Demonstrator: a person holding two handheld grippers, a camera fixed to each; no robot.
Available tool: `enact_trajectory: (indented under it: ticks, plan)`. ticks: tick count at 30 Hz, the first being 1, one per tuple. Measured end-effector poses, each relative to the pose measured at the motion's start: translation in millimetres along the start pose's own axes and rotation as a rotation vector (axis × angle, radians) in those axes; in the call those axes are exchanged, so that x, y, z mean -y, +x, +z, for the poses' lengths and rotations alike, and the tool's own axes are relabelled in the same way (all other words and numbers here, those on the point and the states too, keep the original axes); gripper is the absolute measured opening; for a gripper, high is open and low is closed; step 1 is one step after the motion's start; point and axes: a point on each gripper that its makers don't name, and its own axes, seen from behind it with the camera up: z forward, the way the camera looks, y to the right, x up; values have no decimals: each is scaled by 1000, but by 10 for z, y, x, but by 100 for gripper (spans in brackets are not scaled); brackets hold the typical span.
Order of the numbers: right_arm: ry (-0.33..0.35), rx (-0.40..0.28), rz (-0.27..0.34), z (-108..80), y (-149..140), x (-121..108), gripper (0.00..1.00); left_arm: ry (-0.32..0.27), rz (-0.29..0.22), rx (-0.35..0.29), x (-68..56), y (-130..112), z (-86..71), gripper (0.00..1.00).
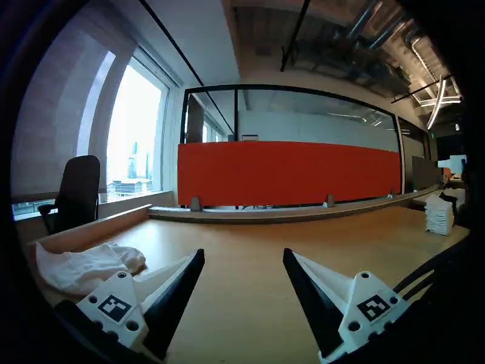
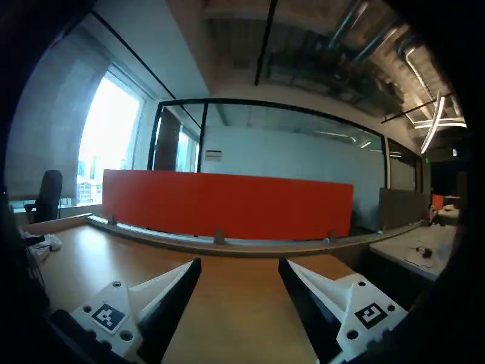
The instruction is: Fold towel
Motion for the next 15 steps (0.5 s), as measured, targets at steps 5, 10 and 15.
enact_trajectory:
  ticks: [5,10,15]
  plan:
    - [-7,4,-1,5,-259,-58,98,0,0,0,-4,-4,1,96]
    - [-1,10,-3,2,-482,-52,98,0,0,0,-6,-5,4,96]
    - [8,13,-1,3,-646,-16,98,0,0,0,-7,-9,3,96]
